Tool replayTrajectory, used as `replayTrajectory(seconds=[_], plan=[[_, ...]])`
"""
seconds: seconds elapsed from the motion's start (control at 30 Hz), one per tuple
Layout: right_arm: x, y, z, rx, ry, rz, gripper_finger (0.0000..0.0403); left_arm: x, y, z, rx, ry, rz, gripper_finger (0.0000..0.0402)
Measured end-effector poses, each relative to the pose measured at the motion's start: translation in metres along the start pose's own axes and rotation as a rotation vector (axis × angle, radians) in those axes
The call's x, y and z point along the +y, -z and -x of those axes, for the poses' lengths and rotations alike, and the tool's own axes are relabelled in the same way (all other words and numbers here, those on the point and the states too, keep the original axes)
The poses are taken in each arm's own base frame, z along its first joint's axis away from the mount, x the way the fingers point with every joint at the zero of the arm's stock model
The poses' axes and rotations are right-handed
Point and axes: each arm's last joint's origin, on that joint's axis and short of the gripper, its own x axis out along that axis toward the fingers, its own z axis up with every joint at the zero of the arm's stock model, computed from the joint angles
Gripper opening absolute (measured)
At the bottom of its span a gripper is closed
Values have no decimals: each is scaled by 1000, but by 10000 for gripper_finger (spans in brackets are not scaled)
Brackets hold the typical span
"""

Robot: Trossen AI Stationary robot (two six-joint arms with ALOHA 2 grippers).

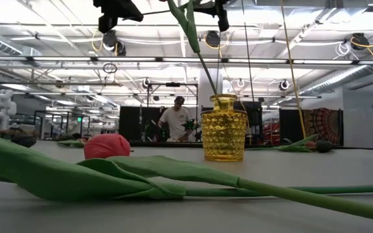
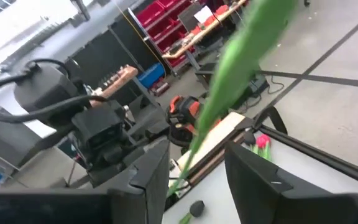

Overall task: Sort flowers into vase by color
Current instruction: Put the top left red flower into the yellow vase

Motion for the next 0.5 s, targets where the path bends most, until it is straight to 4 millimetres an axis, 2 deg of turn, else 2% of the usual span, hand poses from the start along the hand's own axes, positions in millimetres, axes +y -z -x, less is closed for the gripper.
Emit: replayTrajectory(seconds=[0.5], plan=[[3,-5,0,-59,-29,-27,146,-2,1,0,19,61,-36,3]])
